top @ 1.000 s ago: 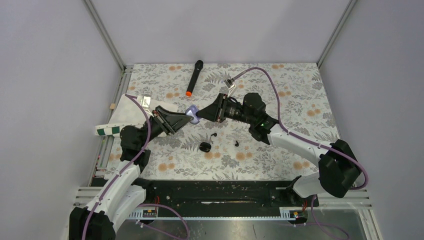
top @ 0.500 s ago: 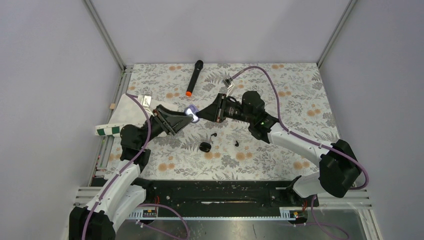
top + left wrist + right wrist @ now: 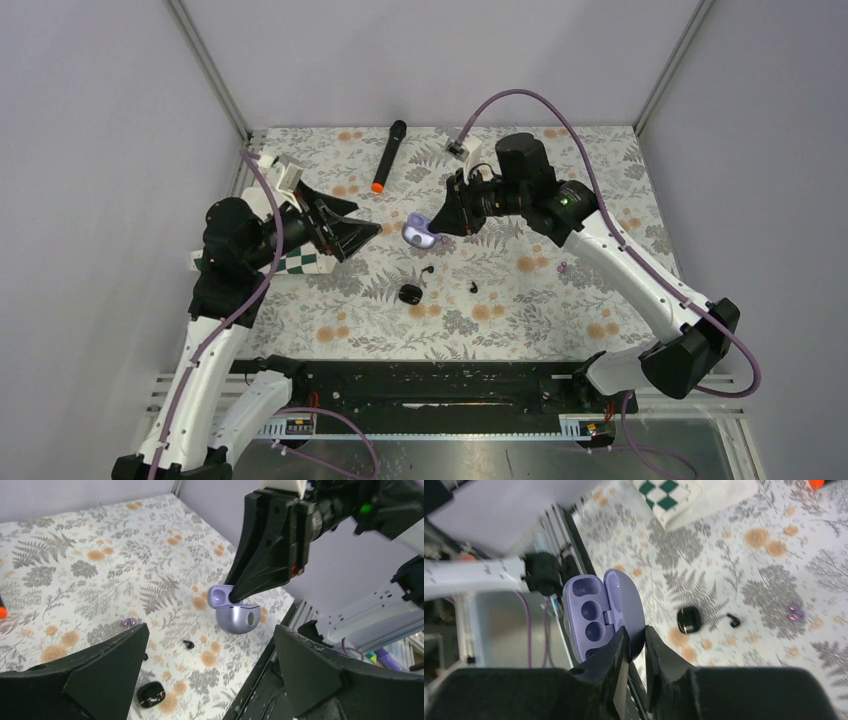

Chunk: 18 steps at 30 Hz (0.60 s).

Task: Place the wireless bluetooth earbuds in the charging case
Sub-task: Pass from the left arm to the right

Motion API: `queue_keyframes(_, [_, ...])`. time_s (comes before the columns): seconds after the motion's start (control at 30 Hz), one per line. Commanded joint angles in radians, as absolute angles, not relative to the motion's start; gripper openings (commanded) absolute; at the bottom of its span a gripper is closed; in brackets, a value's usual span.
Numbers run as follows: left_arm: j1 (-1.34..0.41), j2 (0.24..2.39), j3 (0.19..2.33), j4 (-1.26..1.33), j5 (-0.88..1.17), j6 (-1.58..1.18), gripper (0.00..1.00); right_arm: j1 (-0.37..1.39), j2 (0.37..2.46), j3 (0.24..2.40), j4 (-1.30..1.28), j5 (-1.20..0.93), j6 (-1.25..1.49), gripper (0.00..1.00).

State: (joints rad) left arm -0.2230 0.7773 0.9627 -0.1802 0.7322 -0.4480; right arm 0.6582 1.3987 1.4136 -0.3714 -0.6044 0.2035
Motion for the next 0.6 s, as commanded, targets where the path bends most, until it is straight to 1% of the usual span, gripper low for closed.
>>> queue_keyframes(0.0, [-0.217,0.803,1.003,-0.343,0.789,-0.34,0.99,0.661,1.404,1.506,-0.722,-0.584,-0.096,0.0])
queue_keyframes(0.1, [-0.219,0.854,1.018,-0.339,0.863,-0.363,0.99,0.662,1.352,1.465,-0.675,-0.548,-0.111,0.0])
queue_keyframes(0.27, [-0.25,0.864,1.014,-0.321,0.853,-0.377,0.99,0.685,1.243,1.372,-0.544,-0.504,-0.079,0.0])
queue_keyframes(0.4, [-0.364,0.842,0.999,-0.316,0.797,-0.352,0.99,0.728,1.182,1.3,-0.432,-0.418,-0.044,0.0])
queue_keyframes(0.5, [-0.446,0.834,0.978,-0.316,0.726,-0.327,0.99,0.733,1.172,1.279,-0.359,-0.404,0.026,0.0])
queue_keyframes(0.57, [-0.469,0.836,0.963,-0.304,0.718,-0.327,0.99,0.732,1.169,1.275,-0.331,-0.414,0.059,0.0])
